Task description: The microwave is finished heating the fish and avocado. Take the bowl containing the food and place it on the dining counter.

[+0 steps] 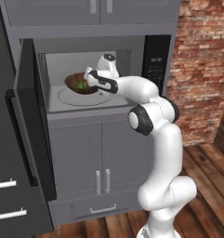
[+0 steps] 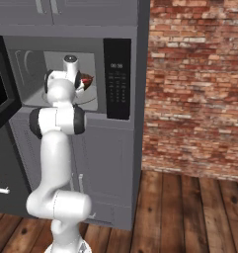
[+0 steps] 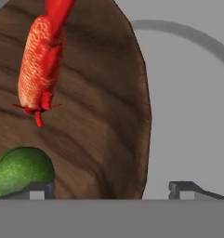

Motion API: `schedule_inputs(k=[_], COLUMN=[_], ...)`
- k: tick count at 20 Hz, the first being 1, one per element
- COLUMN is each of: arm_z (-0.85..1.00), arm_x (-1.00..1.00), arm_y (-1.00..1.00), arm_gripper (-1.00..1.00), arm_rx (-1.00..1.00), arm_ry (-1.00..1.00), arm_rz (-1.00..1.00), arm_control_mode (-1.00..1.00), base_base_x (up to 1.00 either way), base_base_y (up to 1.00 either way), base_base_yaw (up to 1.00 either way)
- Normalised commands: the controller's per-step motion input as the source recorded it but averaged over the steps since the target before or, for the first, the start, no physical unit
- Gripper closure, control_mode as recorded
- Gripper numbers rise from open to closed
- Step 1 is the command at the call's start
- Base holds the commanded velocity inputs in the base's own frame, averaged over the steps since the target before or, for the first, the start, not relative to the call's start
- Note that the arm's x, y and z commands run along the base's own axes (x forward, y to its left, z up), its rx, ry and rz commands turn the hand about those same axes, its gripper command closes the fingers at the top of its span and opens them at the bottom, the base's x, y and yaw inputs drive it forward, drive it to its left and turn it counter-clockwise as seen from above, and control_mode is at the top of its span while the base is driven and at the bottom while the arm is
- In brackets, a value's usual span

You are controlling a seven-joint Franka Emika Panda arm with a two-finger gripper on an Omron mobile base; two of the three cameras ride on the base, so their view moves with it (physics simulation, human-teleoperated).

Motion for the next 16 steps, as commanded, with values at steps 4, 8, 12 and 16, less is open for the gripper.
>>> schedule_inputs(k=[4,8,12,16], arm_z=[-0.59,-0.04,0.0,0.0], arm_x=[0.0,0.0,0.0,0.0], arm_y=[0.0,0.0,0.0,0.0], arm_gripper=[1.0,1.0,1.0,1.0], arm_rx=[-0.03,0.0,0.0,0.0], arm_ry=[0.0,0.0,0.0,0.0], arm_rz=[0.0,0.0,0.0,0.0], arm_control_mode=[-1.0,-1.0,-1.0,-1.0], base_base_x=[0.0,0.0,0.0,0.0], base_base_y=[0.0,0.0,0.0,0.0], base_base_yaw=[0.0,0.0,0.0,0.0])
